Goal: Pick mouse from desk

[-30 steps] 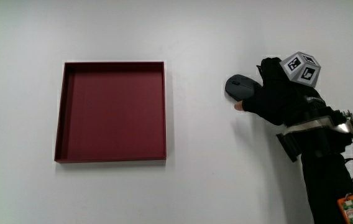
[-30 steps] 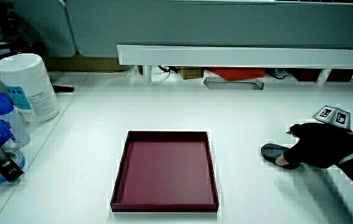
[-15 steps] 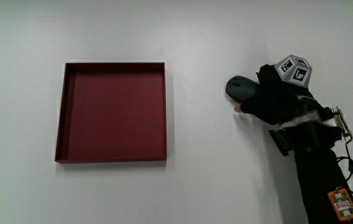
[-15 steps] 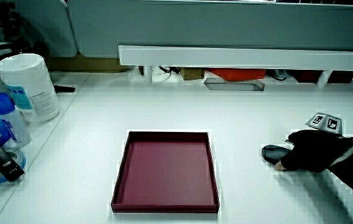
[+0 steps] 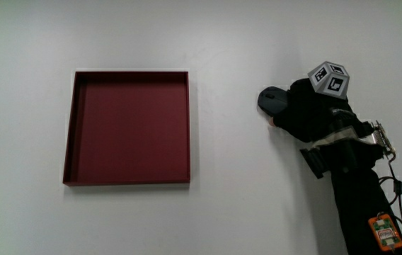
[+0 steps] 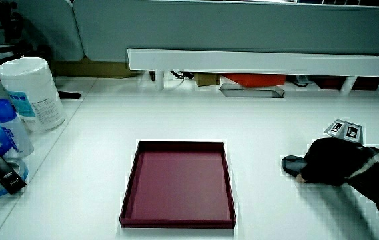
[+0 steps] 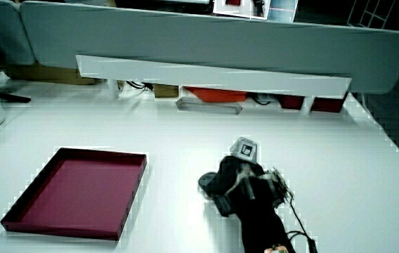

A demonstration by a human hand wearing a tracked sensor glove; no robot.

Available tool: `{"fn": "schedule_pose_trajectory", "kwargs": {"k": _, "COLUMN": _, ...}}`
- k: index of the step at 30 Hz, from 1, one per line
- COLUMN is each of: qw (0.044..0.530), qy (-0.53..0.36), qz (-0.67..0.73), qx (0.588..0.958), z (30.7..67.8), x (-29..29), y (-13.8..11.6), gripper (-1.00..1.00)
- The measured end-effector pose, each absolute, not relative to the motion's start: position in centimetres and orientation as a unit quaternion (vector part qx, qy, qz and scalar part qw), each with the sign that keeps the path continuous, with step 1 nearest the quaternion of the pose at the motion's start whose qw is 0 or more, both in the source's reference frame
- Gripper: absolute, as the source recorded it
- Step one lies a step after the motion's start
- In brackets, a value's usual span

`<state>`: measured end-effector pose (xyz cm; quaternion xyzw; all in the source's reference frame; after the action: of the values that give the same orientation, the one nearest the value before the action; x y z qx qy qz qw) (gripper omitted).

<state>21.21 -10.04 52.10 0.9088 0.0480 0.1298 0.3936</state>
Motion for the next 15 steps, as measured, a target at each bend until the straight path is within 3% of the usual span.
{"fn": "schedule_pose_trajectory", "kwargs": {"k": 6, "qw": 0.379, "qy": 0.039, "qz": 0.133, "qx": 0.915, "z": 52.0, "x": 21.2, "y": -10.0, "gripper": 1.00}}
{"fn": "schedule_pose_trajectory", "kwargs": {"k": 15, "qw": 0.349, "qy": 0.020, "qz": 0.134, "qx": 0.927, "z": 51.0, "x": 21.2, "y": -10.0, "gripper": 1.00}}
